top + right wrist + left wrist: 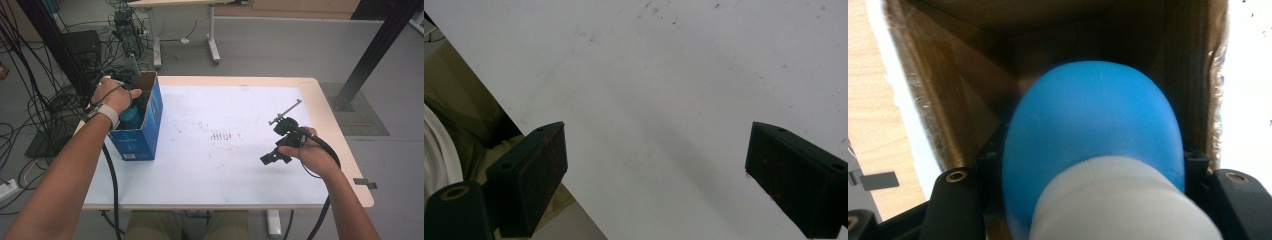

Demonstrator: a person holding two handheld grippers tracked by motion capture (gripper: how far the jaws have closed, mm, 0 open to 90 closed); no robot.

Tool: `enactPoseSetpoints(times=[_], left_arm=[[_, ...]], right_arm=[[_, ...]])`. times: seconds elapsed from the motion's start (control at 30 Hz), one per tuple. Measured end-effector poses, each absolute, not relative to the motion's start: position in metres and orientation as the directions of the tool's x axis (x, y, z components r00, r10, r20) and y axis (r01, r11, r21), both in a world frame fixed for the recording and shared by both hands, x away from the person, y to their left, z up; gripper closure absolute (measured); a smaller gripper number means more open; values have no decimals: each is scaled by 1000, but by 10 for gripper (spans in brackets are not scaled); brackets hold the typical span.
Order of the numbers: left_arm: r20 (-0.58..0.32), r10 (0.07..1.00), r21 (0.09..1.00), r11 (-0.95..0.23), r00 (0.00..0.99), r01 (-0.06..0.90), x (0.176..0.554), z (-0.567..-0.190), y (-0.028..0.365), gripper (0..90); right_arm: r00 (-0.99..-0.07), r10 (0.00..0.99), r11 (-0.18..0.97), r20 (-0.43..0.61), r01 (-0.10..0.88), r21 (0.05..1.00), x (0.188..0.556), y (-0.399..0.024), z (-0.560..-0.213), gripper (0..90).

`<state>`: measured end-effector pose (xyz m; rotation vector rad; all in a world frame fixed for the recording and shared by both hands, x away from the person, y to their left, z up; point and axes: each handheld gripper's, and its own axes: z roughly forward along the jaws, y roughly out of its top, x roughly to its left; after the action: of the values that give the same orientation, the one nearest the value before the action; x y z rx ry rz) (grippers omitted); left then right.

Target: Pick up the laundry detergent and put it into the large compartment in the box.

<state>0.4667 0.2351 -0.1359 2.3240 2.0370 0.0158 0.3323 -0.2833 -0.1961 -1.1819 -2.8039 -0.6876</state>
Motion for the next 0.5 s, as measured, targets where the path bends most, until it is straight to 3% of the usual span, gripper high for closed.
enactPoseSetpoints(times=[0.5], left_arm=[[-25,990,25,-140,141,990,473,-147,235,377]], right_arm=[[-702,687,609,187,696,381,332,-285,-194,97]])
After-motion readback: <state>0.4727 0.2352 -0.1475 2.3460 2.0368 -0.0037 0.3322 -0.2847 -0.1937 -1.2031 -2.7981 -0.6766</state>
